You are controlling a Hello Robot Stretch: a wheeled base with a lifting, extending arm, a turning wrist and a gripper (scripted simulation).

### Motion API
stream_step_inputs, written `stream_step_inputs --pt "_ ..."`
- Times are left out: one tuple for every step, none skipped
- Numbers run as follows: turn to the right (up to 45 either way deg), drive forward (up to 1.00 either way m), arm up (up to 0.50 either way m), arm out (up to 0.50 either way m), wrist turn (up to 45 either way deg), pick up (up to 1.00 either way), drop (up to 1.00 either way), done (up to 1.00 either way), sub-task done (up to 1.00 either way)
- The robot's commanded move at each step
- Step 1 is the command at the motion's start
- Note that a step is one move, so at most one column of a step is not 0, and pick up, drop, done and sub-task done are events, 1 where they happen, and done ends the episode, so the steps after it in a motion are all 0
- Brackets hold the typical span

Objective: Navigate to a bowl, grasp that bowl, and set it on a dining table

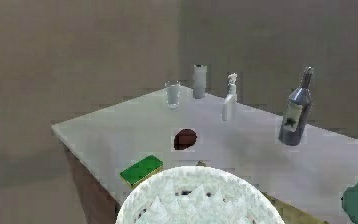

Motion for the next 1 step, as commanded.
stream_step_inputs --pt "30.0 0.0 0.0 0.0 0.0 0.0 0.0 0.0 0.0"
